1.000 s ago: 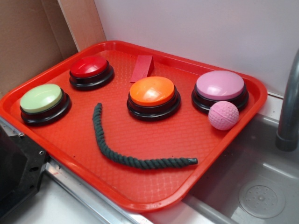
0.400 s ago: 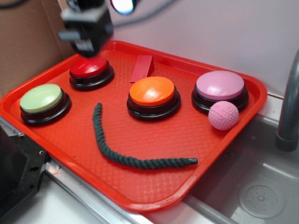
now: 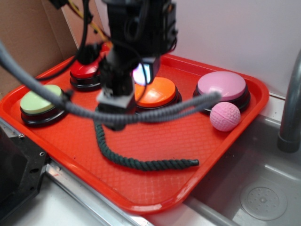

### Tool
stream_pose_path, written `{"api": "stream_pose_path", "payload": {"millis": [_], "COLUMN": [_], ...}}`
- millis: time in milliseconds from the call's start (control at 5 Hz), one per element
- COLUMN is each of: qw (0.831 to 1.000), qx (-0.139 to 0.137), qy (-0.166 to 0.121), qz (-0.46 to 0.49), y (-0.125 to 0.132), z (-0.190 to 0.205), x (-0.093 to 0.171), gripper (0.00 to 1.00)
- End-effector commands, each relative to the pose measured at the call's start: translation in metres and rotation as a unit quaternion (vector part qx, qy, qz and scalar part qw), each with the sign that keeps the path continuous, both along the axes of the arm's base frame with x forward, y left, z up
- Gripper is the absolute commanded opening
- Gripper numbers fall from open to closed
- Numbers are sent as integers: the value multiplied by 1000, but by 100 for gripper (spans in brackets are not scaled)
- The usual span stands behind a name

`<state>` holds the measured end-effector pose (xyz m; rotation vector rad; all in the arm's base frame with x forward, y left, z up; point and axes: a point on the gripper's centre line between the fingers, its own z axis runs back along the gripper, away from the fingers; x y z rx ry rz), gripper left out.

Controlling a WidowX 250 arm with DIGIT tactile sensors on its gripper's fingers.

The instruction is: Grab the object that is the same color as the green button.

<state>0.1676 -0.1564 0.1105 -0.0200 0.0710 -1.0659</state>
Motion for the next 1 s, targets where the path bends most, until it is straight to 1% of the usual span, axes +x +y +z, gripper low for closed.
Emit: {"api": "stream_pose_path", "payload": {"millis": [0,200,600,800], "qw": [1000,1000,1000,1000], "qx": [-15,-3,12,11], "qy": [0,13,-1,1], "qz": [-5,-7,-1,8], "y": [-5,-4,1,5], "z": [-12,-24,-36,-43], "x": [-19,-24,-24,-24], "gripper": [100,100,100,100]}}
